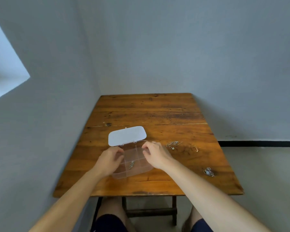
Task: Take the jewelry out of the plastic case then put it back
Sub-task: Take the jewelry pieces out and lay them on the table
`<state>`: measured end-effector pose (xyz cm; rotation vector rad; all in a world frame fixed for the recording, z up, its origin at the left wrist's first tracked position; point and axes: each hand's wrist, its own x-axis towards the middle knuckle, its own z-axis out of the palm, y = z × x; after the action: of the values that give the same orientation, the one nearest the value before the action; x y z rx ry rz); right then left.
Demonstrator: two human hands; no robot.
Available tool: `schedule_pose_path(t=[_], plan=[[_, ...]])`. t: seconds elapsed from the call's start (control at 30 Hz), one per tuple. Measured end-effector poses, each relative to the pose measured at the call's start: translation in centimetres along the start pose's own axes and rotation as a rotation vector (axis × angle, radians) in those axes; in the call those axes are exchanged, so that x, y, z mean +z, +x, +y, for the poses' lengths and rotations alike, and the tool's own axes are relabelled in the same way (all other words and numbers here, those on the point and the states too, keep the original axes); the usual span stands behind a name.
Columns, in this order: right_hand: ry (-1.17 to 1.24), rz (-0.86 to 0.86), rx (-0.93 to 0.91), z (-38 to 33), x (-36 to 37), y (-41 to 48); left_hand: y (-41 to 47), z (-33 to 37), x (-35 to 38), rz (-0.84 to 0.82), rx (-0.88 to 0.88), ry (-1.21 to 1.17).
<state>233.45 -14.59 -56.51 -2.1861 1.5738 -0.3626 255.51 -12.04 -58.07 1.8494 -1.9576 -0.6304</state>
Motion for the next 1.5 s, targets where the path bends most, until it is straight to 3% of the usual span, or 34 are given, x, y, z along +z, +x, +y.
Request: schedule_pose_path(t=[0.33,0.77,1.0,1.2,1.37,1.5], plan=[[0.071,-0.015,-0.124,-2.4,4.8,1.7,-0.4,-4.4,-2.5,-0.101,0.005,0.080],[0.053,-0.068,-0.173,-4.0,6.8,5.9,1.6,-6.4,-2.7,-0.042,-0.201,0.158],[0.068,-0.059,-0.172,-3.8,6.9,5.9,1.8,-5.4,-1.8,0.055,-0.260,0.194],[0.104,-0.064,-0.167,-3.8,6.9,5.7,1.4,-5.5,-1.9,0.043,-0.226,0.219],[0.180,-0.070,-0.163,-4.0,5.6,5.2,0.9,-5.7,-2.5,0.086,-0.202,0.053],[0.201,-0.052,-0.113,-4.2,3.5,4.5,1.0,-4.1,-4.0,0.128,-0.191,-0.222]])
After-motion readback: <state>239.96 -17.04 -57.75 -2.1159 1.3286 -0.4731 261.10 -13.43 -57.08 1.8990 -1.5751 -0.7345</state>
